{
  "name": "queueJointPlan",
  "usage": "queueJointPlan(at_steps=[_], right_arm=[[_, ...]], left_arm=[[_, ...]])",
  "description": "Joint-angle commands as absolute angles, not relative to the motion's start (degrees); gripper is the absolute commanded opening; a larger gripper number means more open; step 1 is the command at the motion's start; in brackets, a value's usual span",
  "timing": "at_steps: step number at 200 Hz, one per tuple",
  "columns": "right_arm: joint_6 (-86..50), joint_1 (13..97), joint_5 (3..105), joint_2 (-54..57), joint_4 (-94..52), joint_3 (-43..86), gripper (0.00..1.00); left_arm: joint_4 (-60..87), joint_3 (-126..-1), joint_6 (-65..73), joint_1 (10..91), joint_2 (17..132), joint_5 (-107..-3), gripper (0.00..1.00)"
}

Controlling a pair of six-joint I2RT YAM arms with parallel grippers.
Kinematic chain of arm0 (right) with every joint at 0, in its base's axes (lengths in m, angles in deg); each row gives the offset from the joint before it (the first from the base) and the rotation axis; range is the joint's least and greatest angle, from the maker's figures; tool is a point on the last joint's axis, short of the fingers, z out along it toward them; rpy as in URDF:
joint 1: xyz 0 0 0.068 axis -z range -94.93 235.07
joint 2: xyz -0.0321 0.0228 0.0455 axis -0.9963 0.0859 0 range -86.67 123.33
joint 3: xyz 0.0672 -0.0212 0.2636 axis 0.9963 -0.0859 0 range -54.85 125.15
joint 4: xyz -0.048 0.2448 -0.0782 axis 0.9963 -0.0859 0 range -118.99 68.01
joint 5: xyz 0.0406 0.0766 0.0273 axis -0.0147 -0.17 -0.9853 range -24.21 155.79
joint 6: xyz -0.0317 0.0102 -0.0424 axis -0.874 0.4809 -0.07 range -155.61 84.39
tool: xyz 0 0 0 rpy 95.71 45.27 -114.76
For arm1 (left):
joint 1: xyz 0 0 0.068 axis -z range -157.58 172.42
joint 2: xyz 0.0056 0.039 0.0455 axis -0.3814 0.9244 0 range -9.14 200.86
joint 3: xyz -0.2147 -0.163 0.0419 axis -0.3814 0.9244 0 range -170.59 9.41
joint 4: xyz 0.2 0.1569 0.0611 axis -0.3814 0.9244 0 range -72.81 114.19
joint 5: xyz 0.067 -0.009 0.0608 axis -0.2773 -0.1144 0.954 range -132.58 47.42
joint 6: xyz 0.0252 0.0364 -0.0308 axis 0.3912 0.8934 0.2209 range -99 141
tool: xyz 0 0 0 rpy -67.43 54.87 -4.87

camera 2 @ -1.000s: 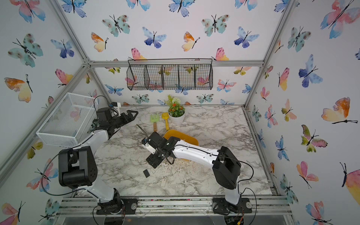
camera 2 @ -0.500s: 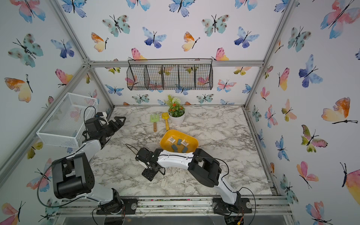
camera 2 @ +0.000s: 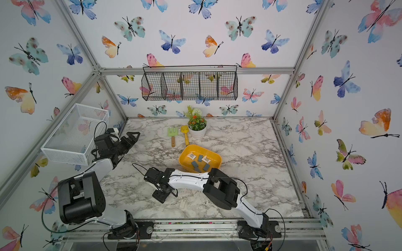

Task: Put the eraser in the storage box
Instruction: Pick up the eraser from the center of the board.

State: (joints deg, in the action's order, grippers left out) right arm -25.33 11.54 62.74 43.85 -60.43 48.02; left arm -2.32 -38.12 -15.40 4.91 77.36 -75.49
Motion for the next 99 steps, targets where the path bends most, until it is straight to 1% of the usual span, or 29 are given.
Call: queueJointPlan(at_steps=[1,19,62,99], right_arm=[[-24.94,11.60,64.05,45.30,-62.94,49.55,0.60],[-25.29,11.60,64.36,45.67,-62.94,49.74,0.46],[-25.74,11.55,65.93,45.75,-64.68,50.35,0.26],[-25.97,12.90,68.34,40.85,-64.71,50.00,0.21]], left_arm=[[-4.26,-38.05,-16.20,0.01,75.76,-75.08,0.98],[-4.56,-37.96,-16.37,-0.26,76.21,-75.46,0.98],[-4.87,-37.96,-16.61,-0.79,76.20,-75.89,0.98],[-5.78,-38.06,-16.55,-0.89,76.73,-77.06,0.98]])
